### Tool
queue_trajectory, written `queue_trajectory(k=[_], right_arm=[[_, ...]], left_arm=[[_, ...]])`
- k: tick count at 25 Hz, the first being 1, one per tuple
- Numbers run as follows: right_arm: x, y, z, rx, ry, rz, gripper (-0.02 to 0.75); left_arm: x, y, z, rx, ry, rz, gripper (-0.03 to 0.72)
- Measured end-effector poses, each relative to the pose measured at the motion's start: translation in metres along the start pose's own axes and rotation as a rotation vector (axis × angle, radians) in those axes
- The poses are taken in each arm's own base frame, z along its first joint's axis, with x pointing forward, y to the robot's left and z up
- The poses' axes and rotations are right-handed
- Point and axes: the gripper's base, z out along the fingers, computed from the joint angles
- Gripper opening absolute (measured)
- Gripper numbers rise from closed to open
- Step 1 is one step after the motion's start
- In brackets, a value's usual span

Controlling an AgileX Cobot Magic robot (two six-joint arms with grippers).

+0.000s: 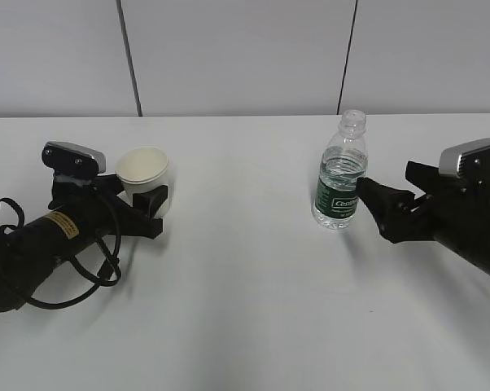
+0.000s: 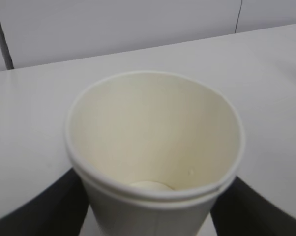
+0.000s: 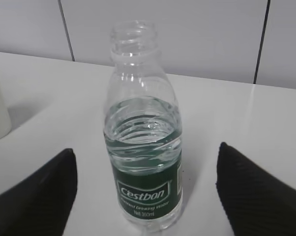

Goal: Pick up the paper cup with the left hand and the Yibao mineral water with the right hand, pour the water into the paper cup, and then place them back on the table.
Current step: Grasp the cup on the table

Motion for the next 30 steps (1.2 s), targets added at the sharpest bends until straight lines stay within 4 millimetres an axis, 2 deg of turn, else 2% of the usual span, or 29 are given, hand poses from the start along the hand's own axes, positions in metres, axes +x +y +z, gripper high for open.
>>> queue_trajectory(k=[14,21,30], right_arm=[[0.023,-0.010,0.046,-0.033,0.029,0.043,0.661],[0.031,-0.012,0.060,-0.052,0.036,0.057,0.661],[0.032,-0.013,0.082,-0.114,0.008,0.044,0.661]], left_arm=[[0.000,0.000,0.000,0.000,0.000,0.000,0.453],[0.000,0.000,0.000,0.000,0.000,0.000,0.453],[0.000,0.000,0.000,0.000,0.000,0.000,0.452]])
